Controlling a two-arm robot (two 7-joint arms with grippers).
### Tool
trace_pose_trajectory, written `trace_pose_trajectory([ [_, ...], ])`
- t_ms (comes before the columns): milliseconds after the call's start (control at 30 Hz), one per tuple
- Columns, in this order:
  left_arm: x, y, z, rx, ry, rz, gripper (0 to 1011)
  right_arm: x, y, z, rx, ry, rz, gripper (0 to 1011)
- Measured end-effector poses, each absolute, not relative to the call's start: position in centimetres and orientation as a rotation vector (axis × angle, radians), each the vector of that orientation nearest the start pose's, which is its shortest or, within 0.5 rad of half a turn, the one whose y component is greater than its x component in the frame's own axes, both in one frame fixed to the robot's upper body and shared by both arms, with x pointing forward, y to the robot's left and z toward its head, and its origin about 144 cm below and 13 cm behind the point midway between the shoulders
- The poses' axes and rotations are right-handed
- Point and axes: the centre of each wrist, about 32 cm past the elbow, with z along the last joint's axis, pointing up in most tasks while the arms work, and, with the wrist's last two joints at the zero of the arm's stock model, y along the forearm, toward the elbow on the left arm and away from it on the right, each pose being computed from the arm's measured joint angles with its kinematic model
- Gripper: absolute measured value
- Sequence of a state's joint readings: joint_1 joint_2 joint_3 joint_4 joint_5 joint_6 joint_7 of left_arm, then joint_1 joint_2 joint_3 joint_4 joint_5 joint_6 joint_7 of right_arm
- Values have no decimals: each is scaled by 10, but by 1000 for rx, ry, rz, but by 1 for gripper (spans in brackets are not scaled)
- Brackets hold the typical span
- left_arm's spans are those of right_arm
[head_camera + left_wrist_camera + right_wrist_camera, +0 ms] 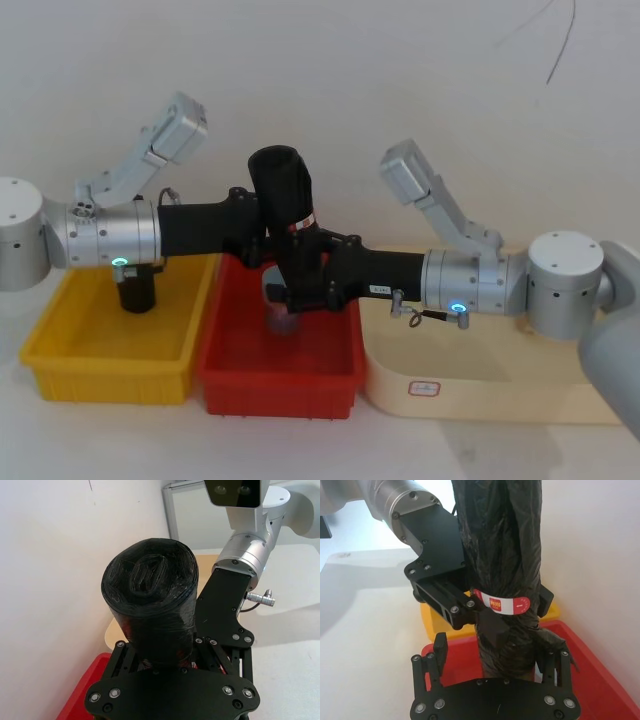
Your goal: Pick up the garbage bag with the one hand and transfer it to the other hand.
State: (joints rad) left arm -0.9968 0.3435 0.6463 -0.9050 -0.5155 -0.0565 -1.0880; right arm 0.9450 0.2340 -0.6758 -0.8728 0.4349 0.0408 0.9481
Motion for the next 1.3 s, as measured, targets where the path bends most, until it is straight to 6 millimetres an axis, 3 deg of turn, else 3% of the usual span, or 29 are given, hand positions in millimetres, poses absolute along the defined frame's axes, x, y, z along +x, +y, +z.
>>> trace_pose_trajectory([
  [800,675,250,1332,109,-233,243,415,677,-183,1292,-196,-115,-309,1005],
  [1033,675,250,1332,107,-230,243,415,678,-182,1292,-198,-114,-310,869],
  [1300,676,250,1332,105,-227,240,415,679,-181,1292,-200,-115,-311,632],
])
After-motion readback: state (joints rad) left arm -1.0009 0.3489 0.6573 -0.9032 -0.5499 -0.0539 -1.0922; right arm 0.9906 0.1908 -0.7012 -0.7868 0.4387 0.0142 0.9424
